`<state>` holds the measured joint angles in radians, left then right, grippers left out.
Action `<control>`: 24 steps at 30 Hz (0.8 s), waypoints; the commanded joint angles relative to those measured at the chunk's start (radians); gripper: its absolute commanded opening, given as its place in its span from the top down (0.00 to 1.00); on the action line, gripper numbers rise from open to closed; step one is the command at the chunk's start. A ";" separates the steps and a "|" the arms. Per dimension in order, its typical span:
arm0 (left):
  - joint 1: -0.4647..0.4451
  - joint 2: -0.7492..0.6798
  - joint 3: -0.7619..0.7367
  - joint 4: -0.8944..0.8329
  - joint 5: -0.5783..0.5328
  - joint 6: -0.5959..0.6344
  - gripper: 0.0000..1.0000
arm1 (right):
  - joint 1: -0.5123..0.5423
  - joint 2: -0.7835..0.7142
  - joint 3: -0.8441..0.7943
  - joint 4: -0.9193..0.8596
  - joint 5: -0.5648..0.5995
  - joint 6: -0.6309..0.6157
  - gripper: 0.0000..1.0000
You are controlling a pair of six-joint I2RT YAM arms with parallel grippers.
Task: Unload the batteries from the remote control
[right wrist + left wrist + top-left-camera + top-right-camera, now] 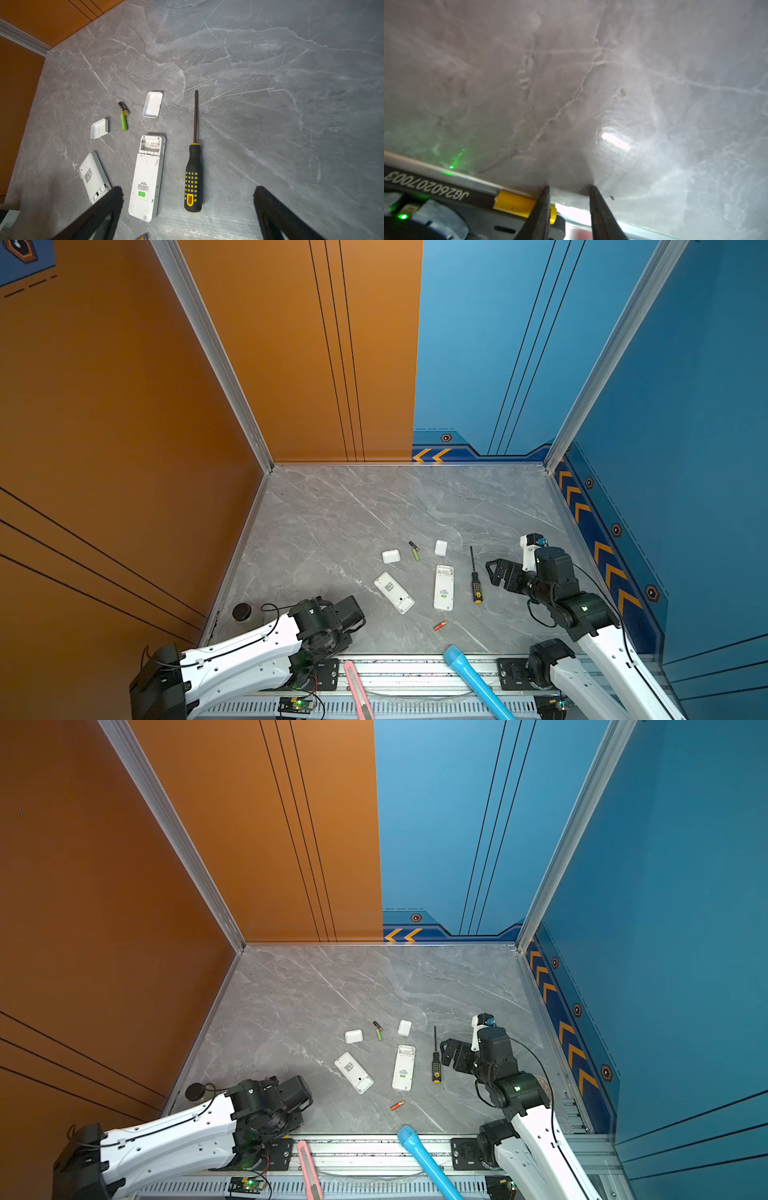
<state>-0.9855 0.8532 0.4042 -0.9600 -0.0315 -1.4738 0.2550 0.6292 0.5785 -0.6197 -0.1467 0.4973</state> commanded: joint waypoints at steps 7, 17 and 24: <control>-0.052 -0.053 0.140 -0.342 -0.126 -0.192 0.40 | -0.005 -0.002 -0.015 0.003 -0.016 0.000 0.00; 0.016 -0.059 0.073 -0.335 -0.060 -0.181 0.37 | -0.006 0.001 -0.008 0.004 -0.033 -0.005 0.00; 0.033 -0.080 -0.017 -0.276 0.035 -0.208 0.38 | 0.009 0.036 0.015 0.074 -0.306 -0.019 0.00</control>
<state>-0.9565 0.7589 0.4538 -1.0248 -0.0608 -1.6390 0.2546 0.6418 0.5785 -0.5976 -0.2882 0.4957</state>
